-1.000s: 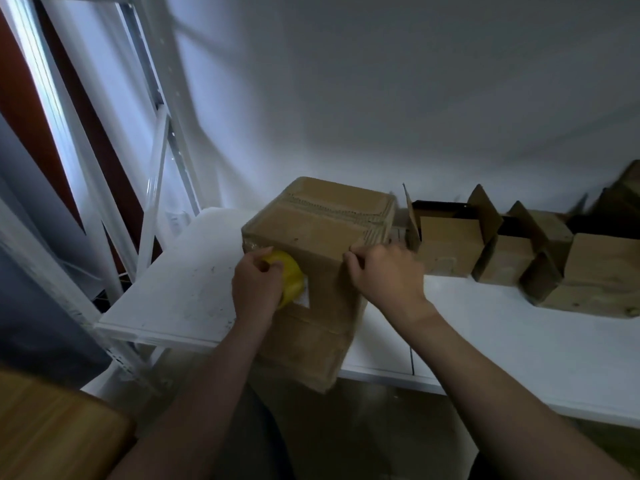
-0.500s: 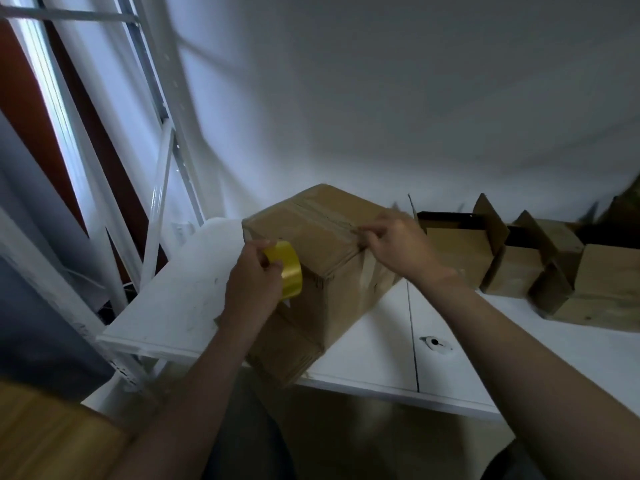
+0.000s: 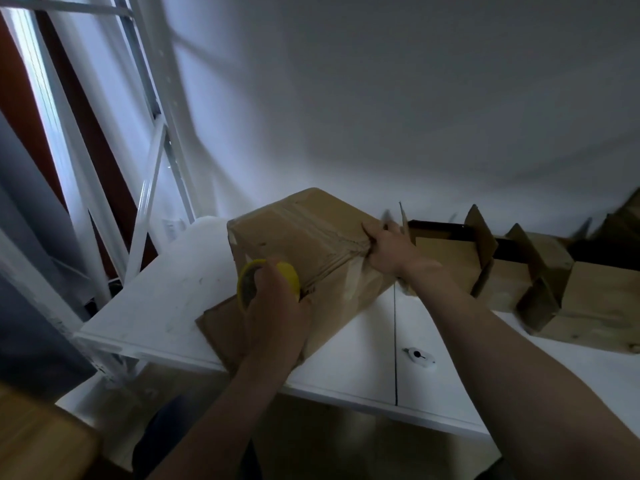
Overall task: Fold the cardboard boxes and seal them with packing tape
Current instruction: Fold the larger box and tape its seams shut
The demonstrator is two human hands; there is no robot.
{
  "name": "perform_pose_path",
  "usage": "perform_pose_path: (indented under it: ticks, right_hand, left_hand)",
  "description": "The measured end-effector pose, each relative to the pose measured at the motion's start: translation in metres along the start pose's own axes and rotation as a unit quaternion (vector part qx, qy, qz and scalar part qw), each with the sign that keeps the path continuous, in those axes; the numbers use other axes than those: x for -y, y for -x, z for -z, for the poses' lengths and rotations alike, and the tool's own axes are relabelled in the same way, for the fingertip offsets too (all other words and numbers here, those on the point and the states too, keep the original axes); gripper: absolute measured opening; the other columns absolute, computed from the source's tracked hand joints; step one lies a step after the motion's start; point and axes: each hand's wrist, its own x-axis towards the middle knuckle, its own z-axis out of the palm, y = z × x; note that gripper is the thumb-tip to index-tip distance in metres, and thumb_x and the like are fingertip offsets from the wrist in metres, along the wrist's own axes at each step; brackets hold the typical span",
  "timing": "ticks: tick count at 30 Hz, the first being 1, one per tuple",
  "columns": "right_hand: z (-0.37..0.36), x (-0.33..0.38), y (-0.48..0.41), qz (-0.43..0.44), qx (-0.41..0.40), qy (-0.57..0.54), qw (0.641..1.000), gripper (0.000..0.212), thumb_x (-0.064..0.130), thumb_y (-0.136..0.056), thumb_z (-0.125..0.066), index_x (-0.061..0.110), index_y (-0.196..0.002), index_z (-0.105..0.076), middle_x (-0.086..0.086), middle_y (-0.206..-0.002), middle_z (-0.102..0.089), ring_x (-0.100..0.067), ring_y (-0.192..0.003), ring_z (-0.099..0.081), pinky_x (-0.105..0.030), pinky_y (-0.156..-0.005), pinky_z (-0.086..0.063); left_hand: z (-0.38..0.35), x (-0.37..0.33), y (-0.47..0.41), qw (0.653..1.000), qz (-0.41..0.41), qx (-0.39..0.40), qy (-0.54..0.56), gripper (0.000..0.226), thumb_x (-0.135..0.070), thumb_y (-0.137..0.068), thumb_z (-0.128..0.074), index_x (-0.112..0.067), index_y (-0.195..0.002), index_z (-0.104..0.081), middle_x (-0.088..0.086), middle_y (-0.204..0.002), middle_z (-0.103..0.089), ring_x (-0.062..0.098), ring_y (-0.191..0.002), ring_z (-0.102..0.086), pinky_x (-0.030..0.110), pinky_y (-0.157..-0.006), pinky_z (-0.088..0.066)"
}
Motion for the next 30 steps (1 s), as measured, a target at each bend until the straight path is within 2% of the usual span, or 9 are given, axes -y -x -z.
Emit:
perform_pose_path:
  ticks: [4,6,9,11,15,20,26,30]
  right_hand:
    - [-0.007,0.001,0.005,0.01,-0.021,-0.05,0.998,0.059,0.028,-0.095,-0.053,0.035,-0.151,-0.035,-0.019,-0.154,-0.029,-0.046,-0.132,-0.043,-0.047,-0.108,-0.041]
    - [-0.01,0.0,0.013,0.01,-0.037,-0.067,0.997,0.057,0.032,-0.095,-0.054,0.037,-0.149,-0.038,-0.018,-0.148,-0.036,-0.045,-0.13,-0.046,-0.048,-0.108,-0.043]
    - [-0.012,0.002,0.027,0.008,-0.061,-0.094,0.994,0.053,0.031,-0.099,-0.054,0.035,-0.151,-0.041,-0.018,-0.147,-0.034,-0.044,-0.125,-0.05,-0.048,-0.109,-0.044]
    - [-0.015,0.006,0.034,0.011,-0.077,-0.098,0.992,0.052,0.029,-0.1,-0.056,0.033,-0.15,-0.043,-0.018,-0.145,-0.032,-0.042,-0.12,-0.053,-0.043,-0.109,-0.044]
    - [-0.024,0.022,0.047,0.002,-0.101,-0.083,0.991,0.058,0.03,-0.099,-0.059,0.03,-0.153,-0.039,-0.018,-0.138,-0.031,-0.042,-0.114,-0.051,-0.043,-0.11,-0.042]
    - [-0.033,0.039,0.056,-0.032,-0.125,-0.071,0.989,0.057,0.028,-0.098,-0.055,0.028,-0.152,-0.039,-0.018,-0.133,-0.031,-0.045,-0.119,-0.039,-0.048,-0.11,-0.039]
    - [-0.042,0.054,0.065,-0.053,-0.143,-0.071,0.986,0.056,0.026,-0.098,-0.053,0.024,-0.152,-0.038,-0.017,-0.133,-0.031,-0.044,-0.121,-0.036,-0.047,-0.111,-0.035]
    - [-0.039,0.068,0.064,-0.087,-0.095,0.007,0.992,0.057,0.026,-0.102,-0.046,0.014,-0.154,-0.027,-0.026,-0.139,-0.028,-0.049,-0.122,-0.037,-0.047,-0.107,-0.037]
  left_hand:
    - [0.004,0.0,-0.006,0.998,-0.019,-0.014,-0.061,0.071,-0.035,-0.087,-0.076,-0.009,-0.139,-0.035,0.013,-0.132,-0.05,0.035,-0.112,-0.061,0.045,-0.086,-0.054]
    - [0.008,0.001,-0.009,0.995,-0.023,-0.02,-0.092,0.072,-0.037,-0.088,-0.075,-0.008,-0.139,-0.035,0.014,-0.13,-0.051,0.034,-0.108,-0.063,0.045,-0.082,-0.055]
    - [0.015,0.011,-0.017,0.995,-0.034,-0.035,-0.086,0.066,-0.032,-0.088,-0.076,-0.01,-0.137,-0.037,0.012,-0.127,-0.053,0.034,-0.109,-0.062,0.04,-0.077,-0.05]
    - [0.022,0.024,-0.032,0.997,-0.024,-0.031,-0.063,0.071,-0.028,-0.087,-0.078,-0.011,-0.142,-0.037,0.012,-0.133,-0.052,0.036,-0.117,-0.058,0.043,-0.084,-0.049]
    - [0.033,0.046,-0.074,1.0,-0.012,-0.008,-0.019,0.083,-0.023,-0.081,-0.083,-0.017,-0.149,-0.036,0.009,-0.145,-0.047,0.035,-0.129,-0.049,0.053,-0.1,-0.045]
    - [0.038,0.053,-0.113,1.0,-0.015,-0.004,-0.009,0.083,-0.014,-0.074,-0.088,-0.016,-0.144,-0.043,0.012,-0.142,-0.051,0.037,-0.128,-0.05,0.054,-0.102,-0.046]
    - [0.035,0.059,-0.138,0.999,-0.044,0.001,-0.002,0.084,-0.007,-0.07,-0.088,-0.012,-0.143,-0.046,0.014,-0.14,-0.051,0.036,-0.129,-0.048,0.05,-0.104,-0.045]
    - [0.035,0.061,-0.147,0.998,-0.062,0.018,0.0,0.085,-0.007,-0.07,-0.088,-0.012,-0.143,-0.045,0.014,-0.141,-0.05,0.035,-0.13,-0.048,0.05,-0.102,-0.045]
